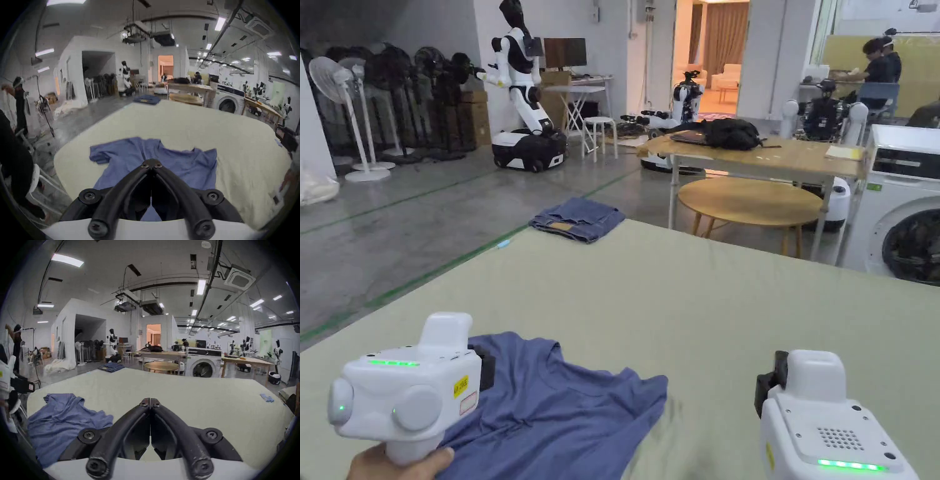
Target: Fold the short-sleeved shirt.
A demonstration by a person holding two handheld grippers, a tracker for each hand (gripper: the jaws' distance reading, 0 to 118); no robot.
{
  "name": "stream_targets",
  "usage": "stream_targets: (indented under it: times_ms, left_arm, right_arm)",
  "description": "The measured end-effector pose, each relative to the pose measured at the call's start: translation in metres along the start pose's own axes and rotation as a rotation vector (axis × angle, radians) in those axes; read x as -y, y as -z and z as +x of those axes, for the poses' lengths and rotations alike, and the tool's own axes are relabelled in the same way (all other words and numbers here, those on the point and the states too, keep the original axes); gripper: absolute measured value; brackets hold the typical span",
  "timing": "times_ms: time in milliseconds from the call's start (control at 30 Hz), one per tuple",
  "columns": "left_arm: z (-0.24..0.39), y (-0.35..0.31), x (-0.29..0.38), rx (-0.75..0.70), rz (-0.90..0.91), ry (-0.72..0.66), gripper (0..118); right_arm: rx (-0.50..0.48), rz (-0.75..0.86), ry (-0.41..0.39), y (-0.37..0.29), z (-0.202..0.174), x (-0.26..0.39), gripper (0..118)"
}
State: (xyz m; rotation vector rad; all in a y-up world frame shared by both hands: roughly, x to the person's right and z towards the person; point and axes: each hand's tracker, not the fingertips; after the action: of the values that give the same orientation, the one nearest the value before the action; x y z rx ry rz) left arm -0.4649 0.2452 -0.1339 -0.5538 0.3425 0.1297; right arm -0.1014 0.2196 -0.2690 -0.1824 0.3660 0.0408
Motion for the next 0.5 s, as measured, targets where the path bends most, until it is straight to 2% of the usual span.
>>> stream_targets:
  times_ms: [133,167,200,233,267,333,400,500]
  left_arm:
    - [-0.023,0.046,0.002,0.123,-0.239,-0.051,0]
    - [-0.027,0.057,0.003,0.134,-0.284,-0.063,10]
    - [-0.03,0.069,0.007,0.132,-0.339,-0.074,46]
    - [-0.034,0.081,0.011,0.143,-0.376,-0.09,71]
    - [-0.037,0.094,0.016,0.143,-0.425,-0.114,60]
    - [-0.041,0.109,0.025,0.169,-0.48,-0.158,76]
    - [-0.041,0.125,0.034,0.183,-0.542,-0.155,78]
    - [-0.026,0.138,0.051,0.131,-0.599,-0.095,78]
  right_arm:
    - [-0.021,-0.027,-0.007,0.002,-0.001,0.008,0]
    - [-0.021,-0.034,-0.008,0.002,0.0,0.009,0]
    - [-0.018,-0.042,-0.01,0.003,0.002,0.011,0]
    - [-0.014,-0.05,-0.01,0.003,0.004,0.012,0]
    - [-0.008,-0.061,-0.012,0.003,0.006,0.014,0]
    - [0.001,-0.081,-0.02,0.004,0.012,0.017,0]
    - [0.013,-0.095,-0.026,0.004,0.017,0.02,0]
    - [0.033,-0.112,-0.028,0.006,0.027,0.024,0]
